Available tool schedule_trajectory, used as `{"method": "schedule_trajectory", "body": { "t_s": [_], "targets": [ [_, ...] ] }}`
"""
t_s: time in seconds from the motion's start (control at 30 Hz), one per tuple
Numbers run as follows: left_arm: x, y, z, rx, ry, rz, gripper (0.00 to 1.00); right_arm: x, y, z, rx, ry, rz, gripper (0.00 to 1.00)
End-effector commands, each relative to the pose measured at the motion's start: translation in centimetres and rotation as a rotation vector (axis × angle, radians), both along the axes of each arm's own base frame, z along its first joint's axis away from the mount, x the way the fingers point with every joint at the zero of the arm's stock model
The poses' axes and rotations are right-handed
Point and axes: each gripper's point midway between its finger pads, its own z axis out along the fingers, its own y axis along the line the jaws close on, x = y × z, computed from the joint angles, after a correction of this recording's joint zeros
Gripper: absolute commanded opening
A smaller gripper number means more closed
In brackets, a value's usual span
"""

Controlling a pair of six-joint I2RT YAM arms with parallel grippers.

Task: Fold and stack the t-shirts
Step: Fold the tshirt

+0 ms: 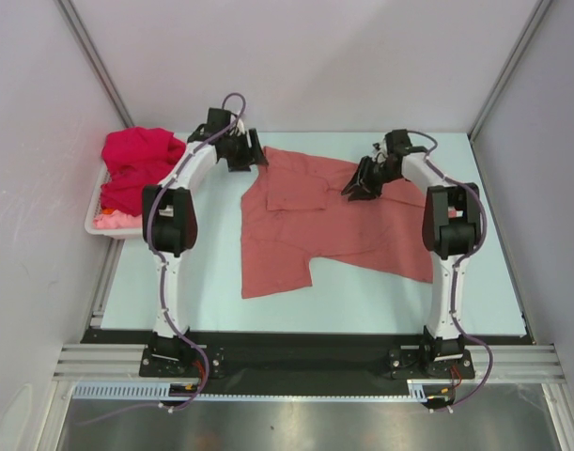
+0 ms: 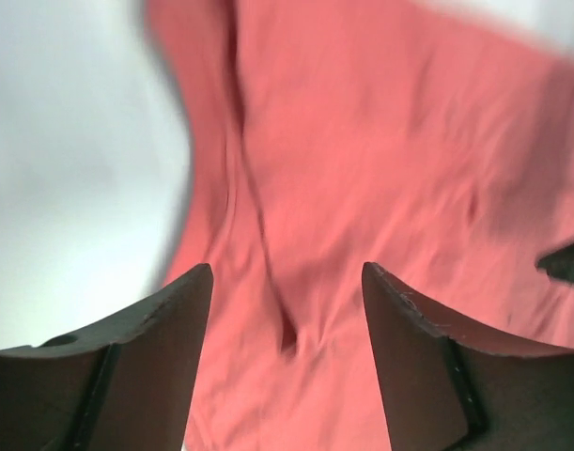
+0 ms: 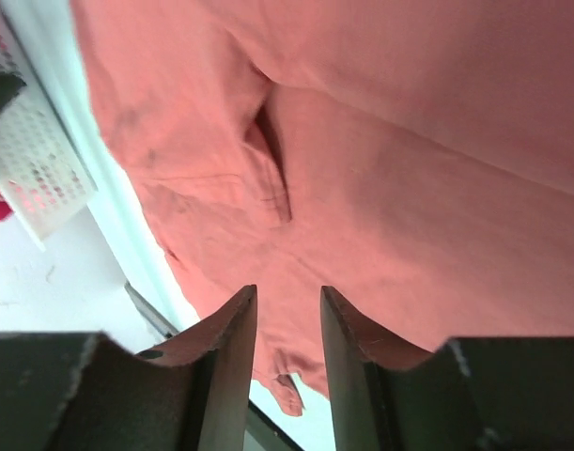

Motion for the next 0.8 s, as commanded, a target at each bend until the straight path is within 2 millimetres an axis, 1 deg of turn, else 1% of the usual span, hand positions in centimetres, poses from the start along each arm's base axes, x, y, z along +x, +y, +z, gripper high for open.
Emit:
{"method": "schedule_trajectory", "body": {
  "t_s": [0.0, 0.03, 0.07, 0.1, 0.13, 0.17, 0.2, 0.23, 0.27, 0.3, 0.33, 0.37, 0.47, 0.53, 0.57, 0.63, 0.67, 0.7, 0.77],
  "targets": [
    [5.7, 0.2, 3.7, -0.003, -0.195, 0.049, 0.72, 1.7, -3.3, 5.4, -0.032, -0.138, -0.068, 0.40],
    [6.4, 0.1, 1.9, 0.001, -0.174, 0.056, 0.73, 2.2, -5.1, 5.4, -0.043, -0.142, -0.108, 0.40],
    [7.6, 0.1, 2.7, 0.000, -0.208, 0.070, 0.74, 2.3, -5.9, 5.7, -0.045, -0.145, -0.127, 0.40],
    [8.3, 0.1, 2.5, -0.002, -0.217, 0.082, 0.76, 2.6, -6.6, 6.5, -0.048, -0.166, -0.144, 0.40],
    [8.9, 0.1, 1.6, -0.003, -0.218, 0.091, 0.76, 2.9, -8.8, 6.5, -0.055, -0.170, -0.191, 0.41],
    [9.3, 0.1, 1.5, -0.007, -0.232, 0.101, 0.77, 3.1, -9.9, 6.9, -0.057, -0.185, -0.210, 0.41],
    [10.1, -0.1, 1.9, -0.023, -0.266, 0.112, 0.77, 3.3, -10.7, 7.2, -0.059, -0.196, -0.226, 0.41],
    [10.4, -0.1, 1.8, -0.029, -0.277, 0.120, 0.76, 3.6, -12.4, 7.6, -0.067, -0.210, -0.258, 0.41],
    [10.7, -0.1, 1.3, -0.033, -0.280, 0.129, 0.76, 3.6, -13.3, 7.7, -0.071, -0.211, -0.274, 0.42],
    [11.2, -0.2, 1.6, -0.049, -0.304, 0.142, 0.75, 3.7, -14.0, 7.8, -0.077, -0.215, -0.288, 0.42],
    [11.4, -0.2, 1.5, -0.055, -0.309, 0.151, 0.75, 3.7, -14.9, 7.8, -0.084, -0.217, -0.305, 0.42],
    [11.6, -0.2, 1.3, -0.060, -0.309, 0.163, 0.75, 3.7, -16.1, 7.7, -0.092, -0.217, -0.327, 0.43],
    [12.1, -0.1, 0.4, -0.078, -0.298, 0.203, 0.77, 3.3, -18.4, 7.4, -0.107, -0.212, -0.369, 0.44],
    [12.0, -0.6, -0.2, -0.105, -0.278, 0.206, 0.80, 3.2, -19.2, 7.1, -0.114, -0.207, -0.384, 0.45],
    [12.0, -0.8, -0.3, -0.113, -0.271, 0.206, 0.80, 3.0, -19.5, 7.0, -0.118, -0.202, -0.393, 0.45],
    [11.5, -1.0, -1.5, -0.123, -0.236, 0.210, 0.79, 2.7, -20.5, 6.8, -0.128, -0.198, -0.415, 0.46],
    [11.4, -1.1, -1.7, -0.130, -0.226, 0.210, 0.76, 2.6, -20.8, 6.9, -0.130, -0.200, -0.423, 0.46],
    [11.3, -1.2, -2.1, -0.132, -0.221, 0.200, 0.67, 2.4, -21.4, 7.0, -0.132, -0.203, -0.437, 0.46],
    [11.2, -1.5, -2.4, -0.144, -0.212, 0.191, 0.59, 2.3, -21.8, 7.2, -0.132, -0.207, -0.449, 0.47]
  ]
}}
